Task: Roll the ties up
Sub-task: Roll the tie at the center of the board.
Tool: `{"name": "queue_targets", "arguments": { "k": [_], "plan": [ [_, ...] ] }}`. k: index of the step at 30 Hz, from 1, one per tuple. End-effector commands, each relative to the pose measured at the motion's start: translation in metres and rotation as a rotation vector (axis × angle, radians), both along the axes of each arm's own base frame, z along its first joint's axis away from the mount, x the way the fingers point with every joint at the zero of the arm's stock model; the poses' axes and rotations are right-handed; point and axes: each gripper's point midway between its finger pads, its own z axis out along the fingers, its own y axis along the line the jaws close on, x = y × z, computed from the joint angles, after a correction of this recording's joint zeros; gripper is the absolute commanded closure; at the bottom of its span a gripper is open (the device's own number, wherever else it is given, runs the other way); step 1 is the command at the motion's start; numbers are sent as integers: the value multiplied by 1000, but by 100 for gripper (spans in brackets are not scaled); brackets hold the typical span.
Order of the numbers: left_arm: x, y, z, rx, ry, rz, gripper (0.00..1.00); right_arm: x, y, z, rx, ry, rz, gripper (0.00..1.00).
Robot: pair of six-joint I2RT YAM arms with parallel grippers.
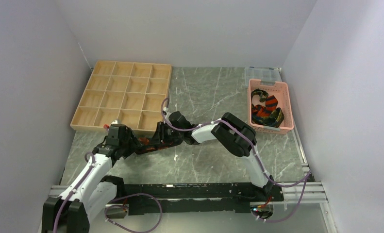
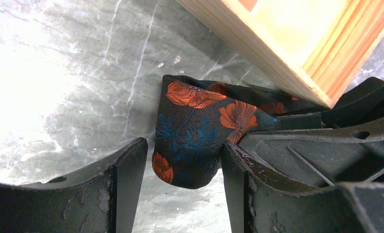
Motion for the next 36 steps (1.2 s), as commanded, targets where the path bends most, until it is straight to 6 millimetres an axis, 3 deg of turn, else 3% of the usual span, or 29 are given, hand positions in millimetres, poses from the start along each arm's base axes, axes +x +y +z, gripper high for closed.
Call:
{"name": "queue_targets", "arguments": {
  "k": [1,5,16,20,23,29,36],
  "plan": [
    [11,12,10,58,1,50,37,8,-31,-43,-162,-16,-65,66],
    [15,11,7,63,8,32,40,7,-33,-45,-162,-13,-66,66],
    [22,-12,6,-10,-31,-91,62,8,-32,-43,-156,-22,-68,66],
    [20,-16,7,-30,-43,-106,84,8,-32,-44,-156,-19,-71,66],
    [16,-16,9,-30,-42,-112,96,9,-31,-44,-161,-23,-73,66],
    [12,-8,14,7,-48,-88,97,14,-32,-42,-186,-42,-95,64],
    [11,1,14,130,12,-58,97,23,-50,-17,-244,-122,-161,45]
  ]
}}
